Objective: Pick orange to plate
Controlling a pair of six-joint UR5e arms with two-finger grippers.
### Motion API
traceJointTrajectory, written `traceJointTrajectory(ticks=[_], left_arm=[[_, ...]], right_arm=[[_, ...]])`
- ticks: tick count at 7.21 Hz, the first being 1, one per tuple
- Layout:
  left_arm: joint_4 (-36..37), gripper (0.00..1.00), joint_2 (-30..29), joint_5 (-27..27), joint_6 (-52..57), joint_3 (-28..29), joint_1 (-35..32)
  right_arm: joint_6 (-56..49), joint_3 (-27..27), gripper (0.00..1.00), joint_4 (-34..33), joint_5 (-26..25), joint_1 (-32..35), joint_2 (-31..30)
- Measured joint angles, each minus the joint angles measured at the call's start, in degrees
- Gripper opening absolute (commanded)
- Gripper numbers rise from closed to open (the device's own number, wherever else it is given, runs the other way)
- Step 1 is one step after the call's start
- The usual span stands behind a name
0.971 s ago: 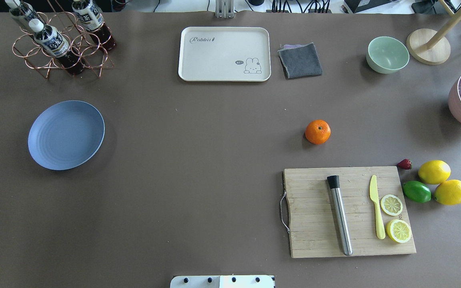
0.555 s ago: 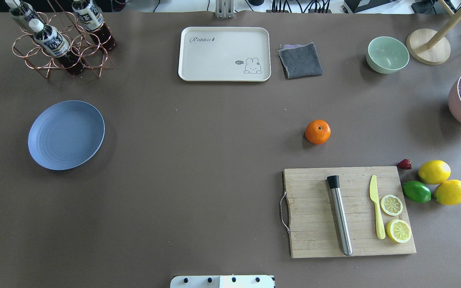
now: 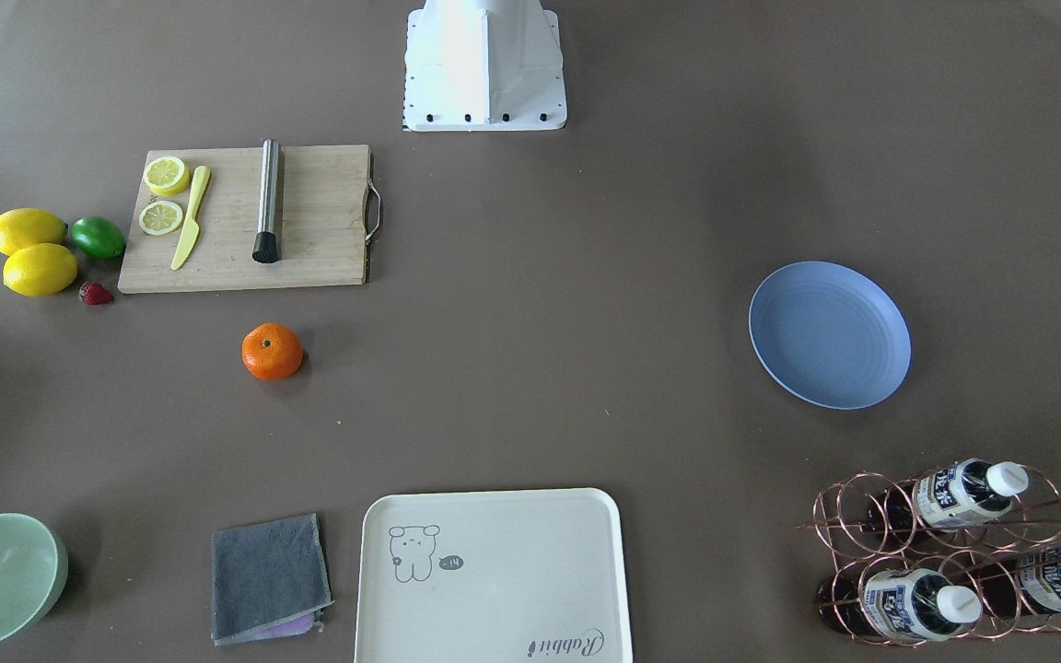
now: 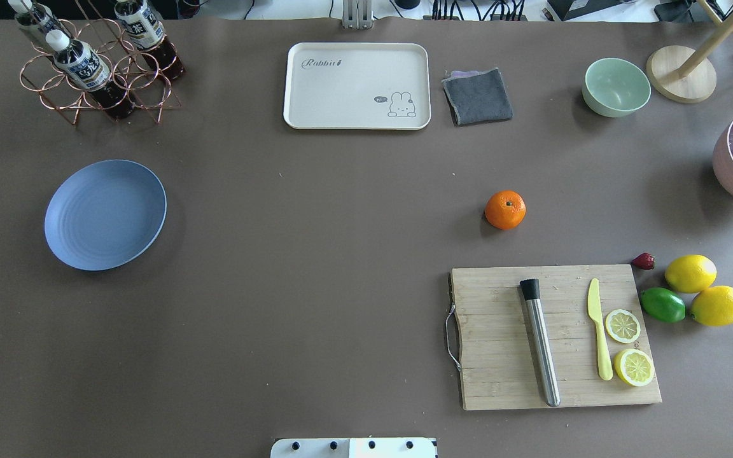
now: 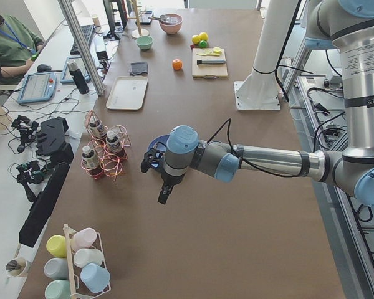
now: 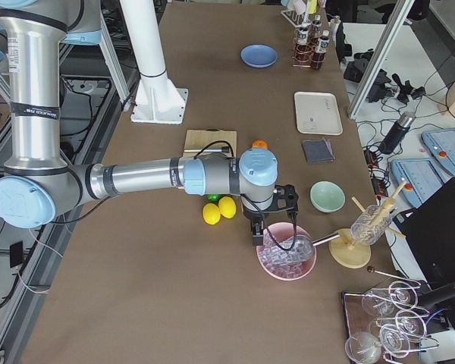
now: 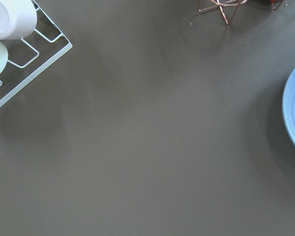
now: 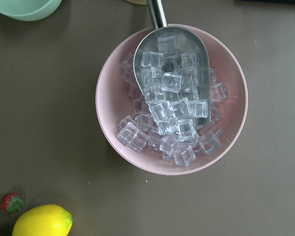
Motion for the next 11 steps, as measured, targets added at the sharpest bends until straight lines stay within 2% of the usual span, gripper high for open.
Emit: traceJointTrajectory(ticks=[8, 9, 11], left_arm=[[0.0, 0.98, -0.1, 0.0, 0.3, 0.0, 0.2], [0.0, 0.98, -0.3, -0.2, -1.6, 0.1, 0.2], [-0.5, 0.98, -1.7, -0.6, -15.3, 0.2, 0.2]], right_arm=[[-0.1, 0.4, 1.00, -0.1, 1.5, 0.0, -0.8], [-0.1, 0.4, 1.00, 0.0, 1.6, 0.0, -0.8], [-0.1, 0.5, 1.00, 0.0, 1.7, 0.0, -0.9]])
